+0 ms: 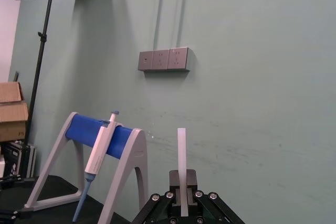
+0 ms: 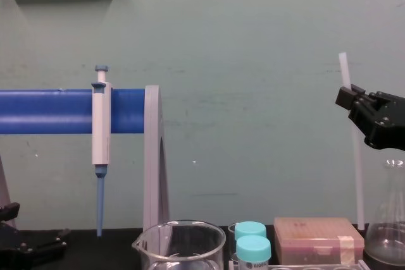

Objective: Pick up the stirring rod with one hand, then place it down.

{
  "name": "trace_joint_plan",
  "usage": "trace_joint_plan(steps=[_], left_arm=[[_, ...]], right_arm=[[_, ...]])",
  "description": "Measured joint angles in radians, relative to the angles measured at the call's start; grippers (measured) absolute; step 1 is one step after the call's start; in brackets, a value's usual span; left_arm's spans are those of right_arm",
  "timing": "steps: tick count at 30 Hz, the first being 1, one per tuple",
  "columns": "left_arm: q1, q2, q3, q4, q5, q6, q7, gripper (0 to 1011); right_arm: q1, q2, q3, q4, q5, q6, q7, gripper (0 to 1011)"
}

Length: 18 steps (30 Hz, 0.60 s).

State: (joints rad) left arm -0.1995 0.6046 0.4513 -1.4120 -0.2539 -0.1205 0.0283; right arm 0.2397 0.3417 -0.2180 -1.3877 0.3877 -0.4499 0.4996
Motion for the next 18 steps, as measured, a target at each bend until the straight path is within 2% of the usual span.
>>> trace_joint_plan(steps=[18], left_arm=[[0.000, 0.000, 0.000, 0.000, 0.000, 0.000, 0.000, 1000]], right_arm=[[0.000, 0.000, 0.000, 0.000, 0.000, 0.000, 0.000, 66]])
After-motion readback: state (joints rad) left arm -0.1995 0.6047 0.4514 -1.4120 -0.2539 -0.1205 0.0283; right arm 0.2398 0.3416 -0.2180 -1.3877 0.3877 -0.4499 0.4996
